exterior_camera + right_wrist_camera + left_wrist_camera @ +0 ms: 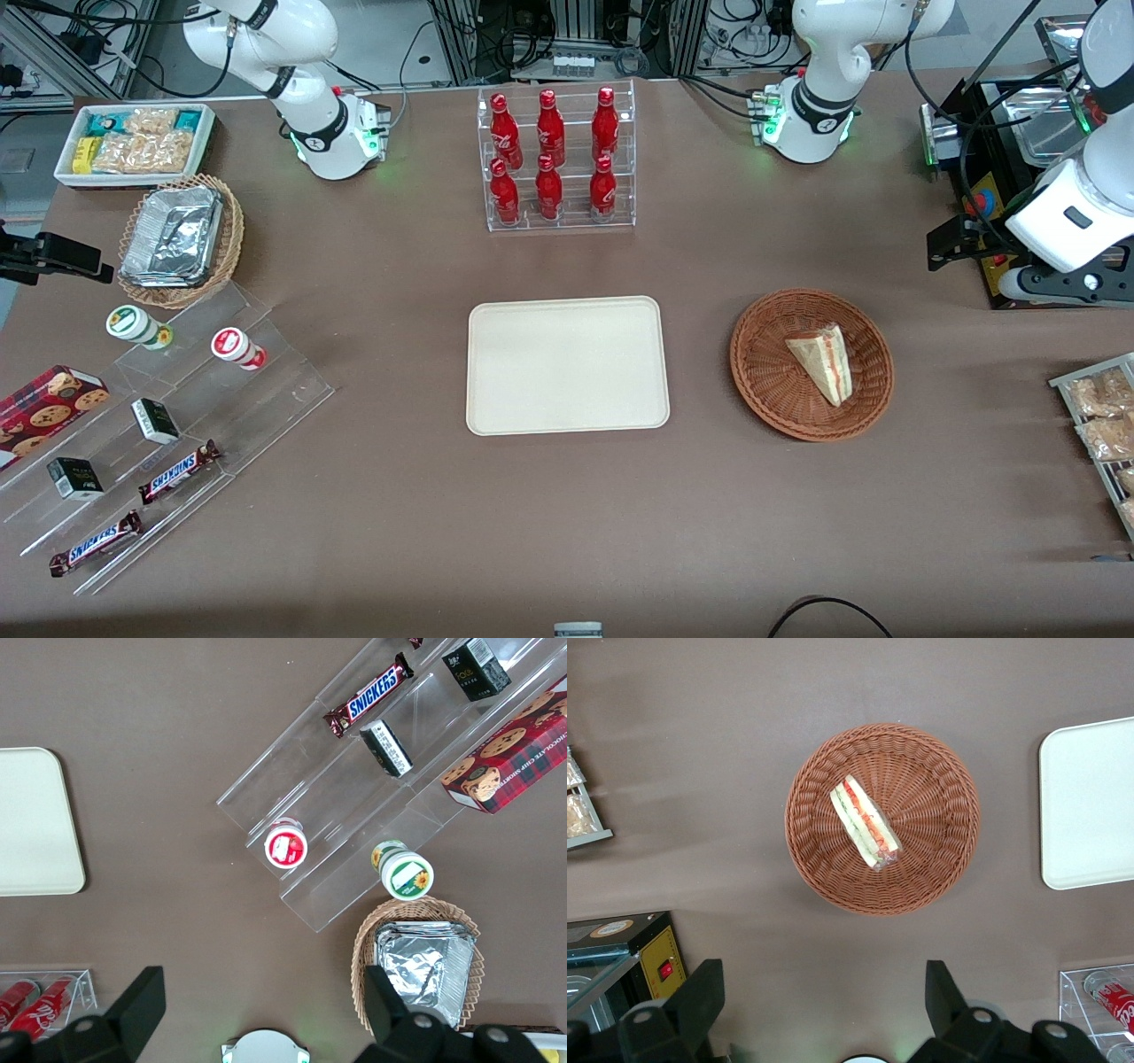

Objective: Place sandwich from basket to tray
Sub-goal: 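Move the left gripper down over the wrapped sandwich in the wicker basket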

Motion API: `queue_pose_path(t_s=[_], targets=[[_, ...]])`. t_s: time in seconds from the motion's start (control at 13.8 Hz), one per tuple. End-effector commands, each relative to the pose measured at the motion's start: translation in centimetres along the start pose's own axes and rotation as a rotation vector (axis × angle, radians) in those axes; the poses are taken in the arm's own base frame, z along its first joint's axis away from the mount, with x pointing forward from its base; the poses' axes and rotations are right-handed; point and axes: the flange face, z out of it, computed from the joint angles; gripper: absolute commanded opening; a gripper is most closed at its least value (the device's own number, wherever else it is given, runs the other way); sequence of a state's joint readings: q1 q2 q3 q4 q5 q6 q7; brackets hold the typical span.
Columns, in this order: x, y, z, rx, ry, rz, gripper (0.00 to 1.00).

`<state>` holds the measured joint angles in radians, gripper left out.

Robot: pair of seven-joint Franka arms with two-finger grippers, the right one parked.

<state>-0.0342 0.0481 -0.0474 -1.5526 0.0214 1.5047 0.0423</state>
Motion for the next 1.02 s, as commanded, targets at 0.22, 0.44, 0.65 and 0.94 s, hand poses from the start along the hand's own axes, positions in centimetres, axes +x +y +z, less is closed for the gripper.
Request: queue_pose_path(t_s=[0.22, 0.44, 0.65, 0.94], targets=[[1.2, 0.2, 2.6, -0.004, -0.045, 0.014, 1.0], [1.5, 0.4, 8.2, 0.004, -0.057, 0.022, 1.0], [1.4, 0.8, 12.7, 0.005, -0.042, 0.018, 1.0], [1.1, 2.0, 17.9, 0.008, -0.008, -0.032, 1.0]])
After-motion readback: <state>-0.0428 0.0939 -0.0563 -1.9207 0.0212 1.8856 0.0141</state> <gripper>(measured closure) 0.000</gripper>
